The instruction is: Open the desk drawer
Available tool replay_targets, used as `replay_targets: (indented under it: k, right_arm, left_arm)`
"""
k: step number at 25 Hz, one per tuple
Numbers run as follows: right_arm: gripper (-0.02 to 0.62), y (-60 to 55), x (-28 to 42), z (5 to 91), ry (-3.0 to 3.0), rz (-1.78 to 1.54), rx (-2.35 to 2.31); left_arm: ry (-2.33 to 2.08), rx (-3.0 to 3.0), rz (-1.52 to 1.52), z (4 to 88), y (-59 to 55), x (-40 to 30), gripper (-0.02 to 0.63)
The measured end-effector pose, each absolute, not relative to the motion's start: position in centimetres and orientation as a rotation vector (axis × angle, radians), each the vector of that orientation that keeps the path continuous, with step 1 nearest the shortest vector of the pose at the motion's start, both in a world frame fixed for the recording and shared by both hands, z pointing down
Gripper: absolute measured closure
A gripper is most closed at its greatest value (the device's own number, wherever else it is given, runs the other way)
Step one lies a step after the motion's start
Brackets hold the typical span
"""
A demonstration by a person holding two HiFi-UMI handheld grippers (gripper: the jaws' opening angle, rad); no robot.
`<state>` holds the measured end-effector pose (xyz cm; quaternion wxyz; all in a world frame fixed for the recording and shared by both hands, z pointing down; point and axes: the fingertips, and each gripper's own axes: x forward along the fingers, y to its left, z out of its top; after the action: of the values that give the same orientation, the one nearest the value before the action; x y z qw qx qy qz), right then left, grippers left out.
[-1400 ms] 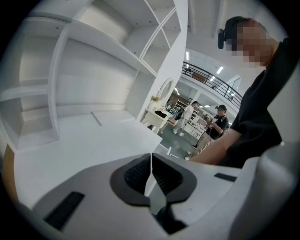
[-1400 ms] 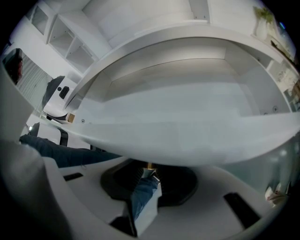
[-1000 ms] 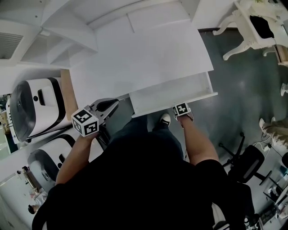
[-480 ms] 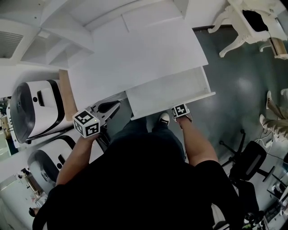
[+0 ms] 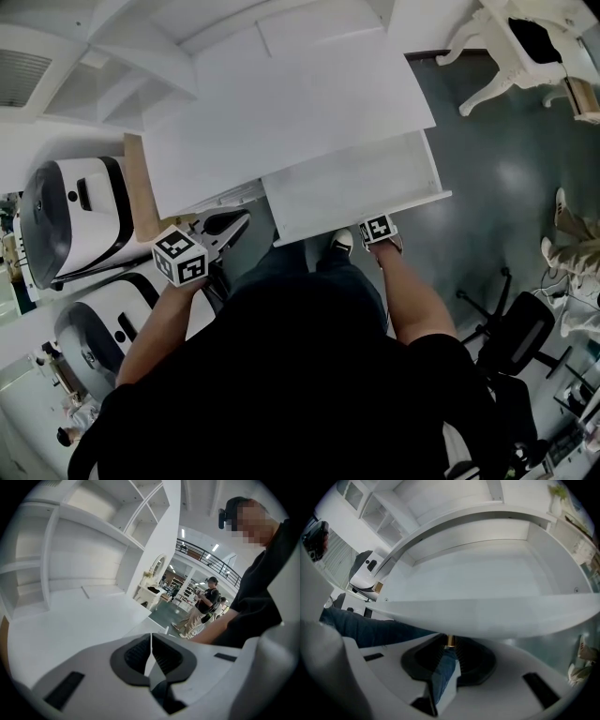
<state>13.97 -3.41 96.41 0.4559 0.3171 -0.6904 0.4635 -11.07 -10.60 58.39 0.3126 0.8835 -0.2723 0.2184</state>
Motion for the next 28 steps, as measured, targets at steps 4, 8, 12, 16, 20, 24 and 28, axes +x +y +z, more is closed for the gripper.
replay_targets:
  k: [4, 8, 12, 16, 20, 24, 28]
  right_arm:
    - [0.525, -2.4, 14.2, 96.4, -1.696, 1.151, 0.781]
    - [0.525, -1.2, 14.5, 96.5, -1.689, 1.159, 0.768]
    - [0.525, -0.3, 14.5, 96.4, -1.698, 1.171, 0.763]
    - [0.525, -0.4, 14.6, 96.5, -1.699, 1.171, 0.771]
    - [0.525, -0.4, 14.5, 96.5, -1.710, 1.169, 0.760]
    - [0.523, -0.4, 14.6, 96.5, -1.708, 1.182, 0.765]
    - [0.523, -0.6, 14.7, 96.4, -1.717, 1.184, 0.775]
  left_arm:
    - [-0.707, 2.333, 0.563, 58.6, -10.0, -10.3, 0.592]
    - [-0.694, 2.341, 0.554, 58.8, -9.5, -9.6, 0.592]
    - [-0.691, 2.339, 0.553, 58.9, -9.1, -9.2, 0.592]
    - [-0.678, 2.342, 0.560, 59.0, -8.6, -8.5, 0.592]
    - [-0.674, 2.346, 0.560, 58.9, -8.3, -8.0, 0.592]
    - [-0.667, 2.356, 0.564, 58.8, -7.9, -7.6, 0.592]
    - [-0.671, 2.357, 0.560, 58.7, -7.7, -7.7, 0.592]
